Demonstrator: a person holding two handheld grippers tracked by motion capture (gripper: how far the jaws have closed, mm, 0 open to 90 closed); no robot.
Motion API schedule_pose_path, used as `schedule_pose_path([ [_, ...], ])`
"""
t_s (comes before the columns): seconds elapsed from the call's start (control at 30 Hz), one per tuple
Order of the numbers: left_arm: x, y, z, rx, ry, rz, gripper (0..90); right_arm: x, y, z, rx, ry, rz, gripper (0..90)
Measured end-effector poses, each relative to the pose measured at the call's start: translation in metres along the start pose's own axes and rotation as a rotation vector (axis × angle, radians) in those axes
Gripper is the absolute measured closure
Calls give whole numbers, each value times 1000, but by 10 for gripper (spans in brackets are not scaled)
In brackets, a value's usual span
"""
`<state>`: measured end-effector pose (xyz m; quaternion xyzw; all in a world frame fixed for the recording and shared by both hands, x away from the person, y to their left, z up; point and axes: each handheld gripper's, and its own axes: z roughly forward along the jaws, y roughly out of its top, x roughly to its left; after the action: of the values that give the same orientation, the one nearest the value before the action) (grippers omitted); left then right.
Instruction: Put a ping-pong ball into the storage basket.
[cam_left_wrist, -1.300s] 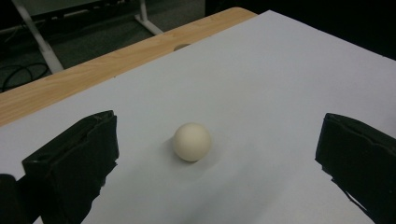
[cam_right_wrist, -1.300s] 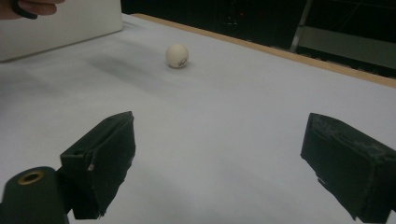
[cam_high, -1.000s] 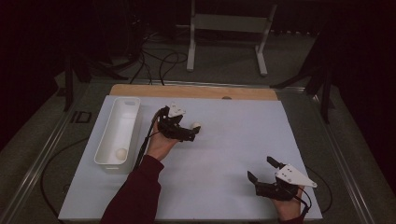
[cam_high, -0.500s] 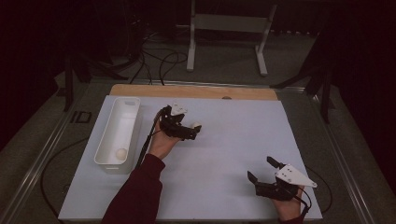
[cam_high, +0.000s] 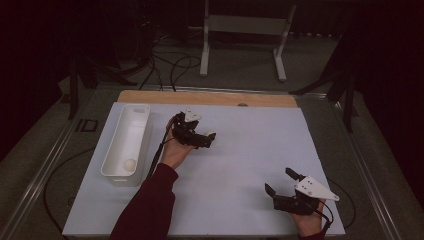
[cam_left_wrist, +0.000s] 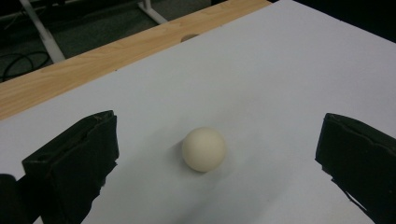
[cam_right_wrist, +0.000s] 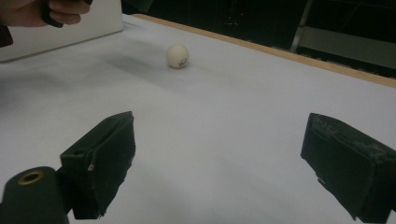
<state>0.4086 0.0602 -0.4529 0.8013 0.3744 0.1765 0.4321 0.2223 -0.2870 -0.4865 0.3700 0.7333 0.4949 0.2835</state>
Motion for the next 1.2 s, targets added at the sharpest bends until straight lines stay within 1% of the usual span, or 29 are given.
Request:
schedule_pose_path([
  [0.23, -2, 6, 6, 12, 4, 27, 2, 0, 0, 0, -1, 0, 1, 96],
  [0.3, -1, 6, 7, 8, 2, 20, 2, -1, 0, 0, -1, 0, 1, 96],
  [0.47, 3, 3, 11, 21, 10, 20, 2, 0, 0, 0, 0, 0, 0, 96],
  [0.7, 5, 1, 16, 23, 12, 11, 2, 0, 0, 0, 2, 0, -2, 96],
  [0.8, 6, -1, 19, 31, 12, 12, 2, 0, 0, 0, 0, 1, -1, 96],
  [0.83, 7, -2, 22, 41, 12, 10, 2, 0, 0, 0, 0, 1, 0, 96],
  [0.87, 6, -3, 23, 40, 12, 3, 2, 0, 0, 0, 0, 1, 0, 96],
  [1.2, 9, -6, 31, 63, 13, -9, 2, 0, 0, 0, 1, -1, -2, 96],
])
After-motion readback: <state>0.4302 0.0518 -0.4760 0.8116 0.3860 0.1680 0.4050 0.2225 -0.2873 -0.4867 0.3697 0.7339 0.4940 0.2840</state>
